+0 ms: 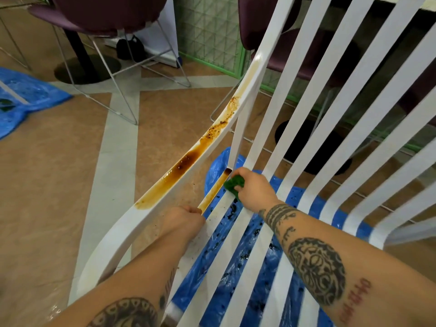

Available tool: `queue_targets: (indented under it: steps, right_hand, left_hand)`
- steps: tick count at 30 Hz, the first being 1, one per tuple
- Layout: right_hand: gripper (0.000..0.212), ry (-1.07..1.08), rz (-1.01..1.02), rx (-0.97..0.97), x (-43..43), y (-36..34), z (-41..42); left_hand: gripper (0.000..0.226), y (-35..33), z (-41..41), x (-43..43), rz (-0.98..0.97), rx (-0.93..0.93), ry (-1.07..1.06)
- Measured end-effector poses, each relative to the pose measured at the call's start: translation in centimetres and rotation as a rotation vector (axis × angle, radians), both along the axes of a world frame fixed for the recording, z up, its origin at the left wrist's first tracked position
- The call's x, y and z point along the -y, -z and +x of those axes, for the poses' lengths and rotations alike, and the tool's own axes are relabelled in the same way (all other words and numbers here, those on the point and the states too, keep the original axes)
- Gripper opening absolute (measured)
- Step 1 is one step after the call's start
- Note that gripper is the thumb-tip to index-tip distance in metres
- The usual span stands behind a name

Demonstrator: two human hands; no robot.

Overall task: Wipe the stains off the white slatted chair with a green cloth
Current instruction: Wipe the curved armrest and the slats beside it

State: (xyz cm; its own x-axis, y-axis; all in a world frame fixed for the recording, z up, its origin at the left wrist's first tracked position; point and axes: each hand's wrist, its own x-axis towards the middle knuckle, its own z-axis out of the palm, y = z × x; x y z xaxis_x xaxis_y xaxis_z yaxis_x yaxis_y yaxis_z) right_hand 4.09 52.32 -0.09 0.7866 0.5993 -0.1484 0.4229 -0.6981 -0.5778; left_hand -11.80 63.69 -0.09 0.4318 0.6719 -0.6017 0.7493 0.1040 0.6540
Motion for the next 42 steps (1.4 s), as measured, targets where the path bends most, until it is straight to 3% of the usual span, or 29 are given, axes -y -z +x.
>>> queue_targets:
  steps: [5, 9, 14, 16, 20, 24, 32, 34, 37, 39, 42]
  right_hand:
    - [0.047, -0.169, -0.095, 0.110, 0.8, 1.1, -4.3]
    - [0.047, -0.276, -0.174, -0.001, 0.6, -0.2, -6.6]
    - [0.031, -0.101, -0.134, -0.186, -0.4, -2.0, -5.4]
    - [0.031, -0.024, -0.089, -0.085, -0.3, -1.8, -5.3]
    - [0.035, -0.094, -0.084, 0.083, 0.6, -0.5, -7.1]
    - [0.045, -0.213, -0.184, 0.101, 0.8, -0.7, -7.4]
    - [0.032, -0.391, -0.380, 0.070, 1.2, -3.8, -8.7]
    - [0.031, -0.128, -0.159, -0.070, 2.1, -4.1, -9.8]
    - [0.019, 0.357, 0.331, -0.451, 2.8, -4.1, -12.6]
    - [0.013, 0.526, 0.548, -0.734, 2.9, -4.5, -14.2]
    - [0.018, 0.609, 0.777, -1.141, 3.3, -6.3, -15.1]
  left_hand:
    - [0.026, -0.1, -0.6, 0.6, 0.018, -0.008, 0.025]
    - [0.031, 0.1, -0.9, 0.5, -0.035, 0.027, -0.069]
    - [0.029, 0.4, -0.9, 0.6, -0.092, 0.066, -0.118]
    - [0.030, 0.4, -0.9, 0.5, -0.099, 0.082, -0.130]
    - [0.028, 0.2, -1.6, 0.5, -0.102, 0.087, -0.143]
    - [0.021, -0.5, -2.1, 0.6, -0.101, 0.103, -0.134]
    - [0.024, -3.3, -3.2, 2.0, -0.027, 0.174, -0.088]
    - [0.024, -4.3, -3.7, 2.7, -0.030, 0.168, -0.068]
    - [0.020, -5.5, -4.2, 3.7, -0.115, 0.264, -0.027]
    - [0.014, -6.2, -4.7, 4.5, -0.176, 0.351, 0.021]
    - [0.019, -6.4, -5.0, 5.1, -0.021, 0.359, 0.123]
